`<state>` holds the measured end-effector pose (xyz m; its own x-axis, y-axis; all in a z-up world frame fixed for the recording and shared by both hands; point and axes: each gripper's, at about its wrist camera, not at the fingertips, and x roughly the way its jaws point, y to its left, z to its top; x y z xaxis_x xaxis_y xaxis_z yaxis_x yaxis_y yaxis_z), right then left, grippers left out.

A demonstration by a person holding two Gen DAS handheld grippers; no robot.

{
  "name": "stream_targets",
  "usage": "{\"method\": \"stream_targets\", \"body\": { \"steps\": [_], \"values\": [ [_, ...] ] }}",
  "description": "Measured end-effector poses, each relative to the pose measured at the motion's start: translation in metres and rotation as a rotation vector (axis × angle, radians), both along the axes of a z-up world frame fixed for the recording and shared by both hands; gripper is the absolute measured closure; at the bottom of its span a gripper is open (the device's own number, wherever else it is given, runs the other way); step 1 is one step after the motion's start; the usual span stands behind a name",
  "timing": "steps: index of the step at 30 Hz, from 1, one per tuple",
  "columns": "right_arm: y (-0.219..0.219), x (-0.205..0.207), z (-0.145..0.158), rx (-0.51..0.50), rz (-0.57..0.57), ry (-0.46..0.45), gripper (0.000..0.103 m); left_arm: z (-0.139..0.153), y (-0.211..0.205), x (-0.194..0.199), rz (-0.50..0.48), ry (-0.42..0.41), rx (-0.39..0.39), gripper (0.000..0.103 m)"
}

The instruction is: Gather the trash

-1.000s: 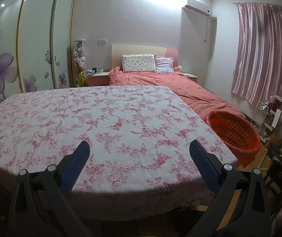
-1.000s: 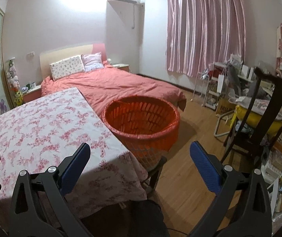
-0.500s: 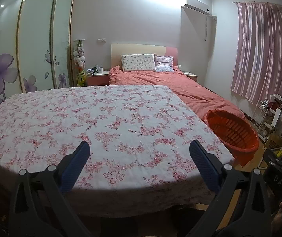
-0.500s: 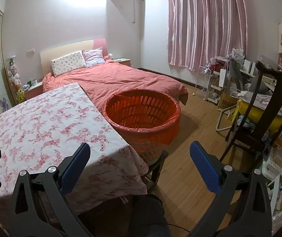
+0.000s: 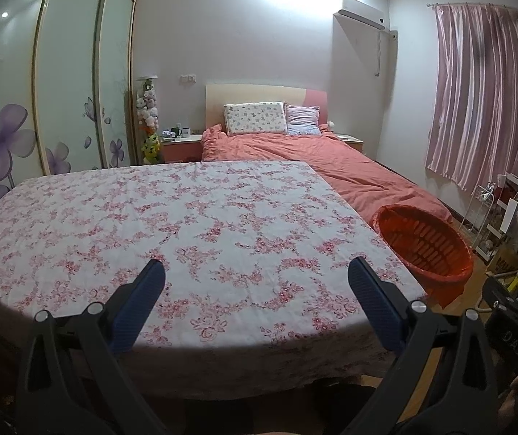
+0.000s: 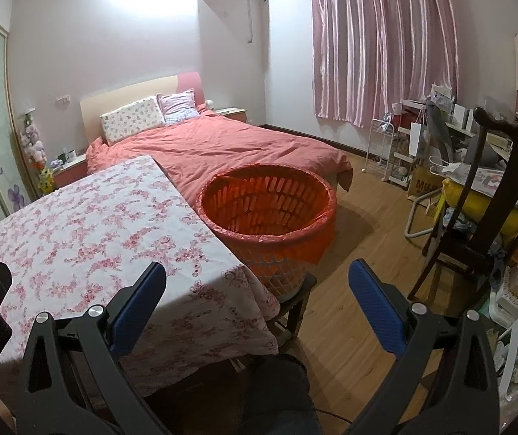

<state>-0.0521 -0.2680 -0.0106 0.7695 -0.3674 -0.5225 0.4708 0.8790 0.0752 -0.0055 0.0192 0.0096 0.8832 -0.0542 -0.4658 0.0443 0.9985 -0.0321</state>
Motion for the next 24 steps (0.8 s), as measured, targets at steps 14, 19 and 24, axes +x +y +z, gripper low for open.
{"method": "stream_targets", "body": {
  "steps": [14,19,24],
  "values": [
    [-0.0027,-0.0037,0.0028,0.006,0.004,-0.019,0.003,0.0042,-0.0048,-0.0021,-0.019,-0.008,0.009,0.004],
    [-0.0028,-0.0045,0.0029,0.007,0.004,-0.02,0.003,0.0042,-0.0058,-0.0022,-0.021,-0.007,0.011,0.004],
    [-0.0026,-0.0047,0.0029,0.007,0.004,-0.019,0.003,0.0025,-0.0057,-0.0022,-0.02,0.002,0.011,0.004]
  ]
}}
